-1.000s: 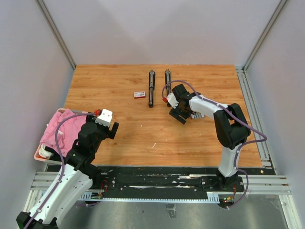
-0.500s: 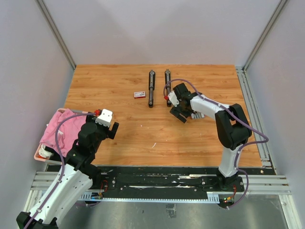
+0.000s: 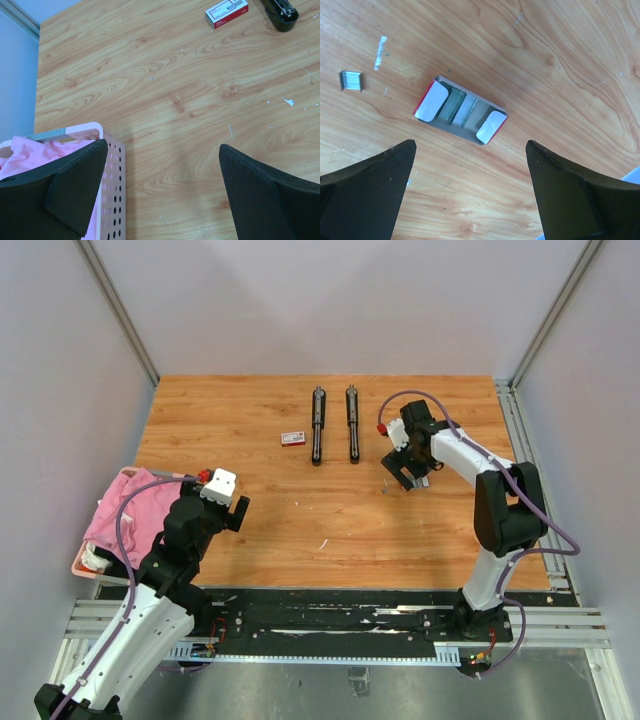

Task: Unload the staples from the stapler
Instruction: Pick up the staple from the center of the board.

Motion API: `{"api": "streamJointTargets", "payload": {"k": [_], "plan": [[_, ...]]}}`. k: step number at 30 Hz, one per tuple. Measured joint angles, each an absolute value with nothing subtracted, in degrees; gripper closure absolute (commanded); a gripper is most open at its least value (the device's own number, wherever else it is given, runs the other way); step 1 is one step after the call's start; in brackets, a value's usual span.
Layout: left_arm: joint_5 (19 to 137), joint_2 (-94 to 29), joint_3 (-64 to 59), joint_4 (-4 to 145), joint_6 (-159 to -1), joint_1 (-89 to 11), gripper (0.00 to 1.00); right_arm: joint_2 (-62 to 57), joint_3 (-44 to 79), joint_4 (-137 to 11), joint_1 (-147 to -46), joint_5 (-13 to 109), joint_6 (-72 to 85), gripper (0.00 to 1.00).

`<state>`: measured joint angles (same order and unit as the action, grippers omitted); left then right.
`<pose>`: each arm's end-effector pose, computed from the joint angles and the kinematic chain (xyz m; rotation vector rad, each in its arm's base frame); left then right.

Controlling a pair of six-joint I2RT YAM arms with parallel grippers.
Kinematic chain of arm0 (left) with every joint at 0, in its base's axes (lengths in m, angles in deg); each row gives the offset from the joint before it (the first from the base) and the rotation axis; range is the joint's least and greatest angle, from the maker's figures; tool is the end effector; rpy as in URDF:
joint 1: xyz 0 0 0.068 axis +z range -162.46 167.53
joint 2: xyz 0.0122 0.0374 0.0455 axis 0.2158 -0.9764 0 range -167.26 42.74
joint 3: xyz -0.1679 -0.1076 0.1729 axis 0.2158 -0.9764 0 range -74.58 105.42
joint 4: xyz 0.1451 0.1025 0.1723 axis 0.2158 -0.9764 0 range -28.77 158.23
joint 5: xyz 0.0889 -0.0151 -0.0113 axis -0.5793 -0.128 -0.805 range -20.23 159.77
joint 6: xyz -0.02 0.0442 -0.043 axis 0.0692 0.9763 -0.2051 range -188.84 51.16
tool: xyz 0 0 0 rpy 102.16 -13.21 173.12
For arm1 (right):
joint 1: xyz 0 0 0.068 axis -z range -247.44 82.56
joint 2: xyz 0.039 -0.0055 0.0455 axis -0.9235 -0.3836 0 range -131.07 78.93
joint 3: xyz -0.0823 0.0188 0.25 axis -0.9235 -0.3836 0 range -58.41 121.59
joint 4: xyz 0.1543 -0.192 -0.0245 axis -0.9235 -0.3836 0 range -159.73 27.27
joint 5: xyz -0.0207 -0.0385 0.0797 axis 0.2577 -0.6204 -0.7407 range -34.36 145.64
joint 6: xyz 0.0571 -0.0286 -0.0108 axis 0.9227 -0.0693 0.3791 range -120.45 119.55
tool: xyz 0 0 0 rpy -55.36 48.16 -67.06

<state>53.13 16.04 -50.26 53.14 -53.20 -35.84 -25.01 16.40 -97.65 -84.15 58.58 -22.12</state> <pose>0.1355 -0.0429 0.2415 0.4319 1.8156 0.1790 0.3513 0.1028 0.1892 -0.8691 2.5455 -0.0957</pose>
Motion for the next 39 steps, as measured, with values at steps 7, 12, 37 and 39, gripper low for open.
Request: {"api": "streamJointTargets", "payload": {"k": [7, 12, 37, 39], "plan": [[53.1, 16.0, -50.3, 53.1, -53.2, -35.8, 0.02, -25.0, 16.9, -99.9, -84.2, 61.9, -24.9, 0.05], [53.1, 16.0, -50.3, 53.1, -53.2, -35.8, 0.02, -25.8, 16.9, -100.6, -84.1, 64.3, -26.4, 0.05], [53.2, 16.1, -50.3, 53.1, -53.2, -35.8, 0.02, -30.1, 16.2, -93.9, -75.8, 65.7, -24.2, 0.05], [53.2, 16.1, -50.3, 53.1, -53.2, -35.8, 0.02, -30.1, 16.2, -93.1, -75.4, 64.9, -23.2, 0.05]]}}
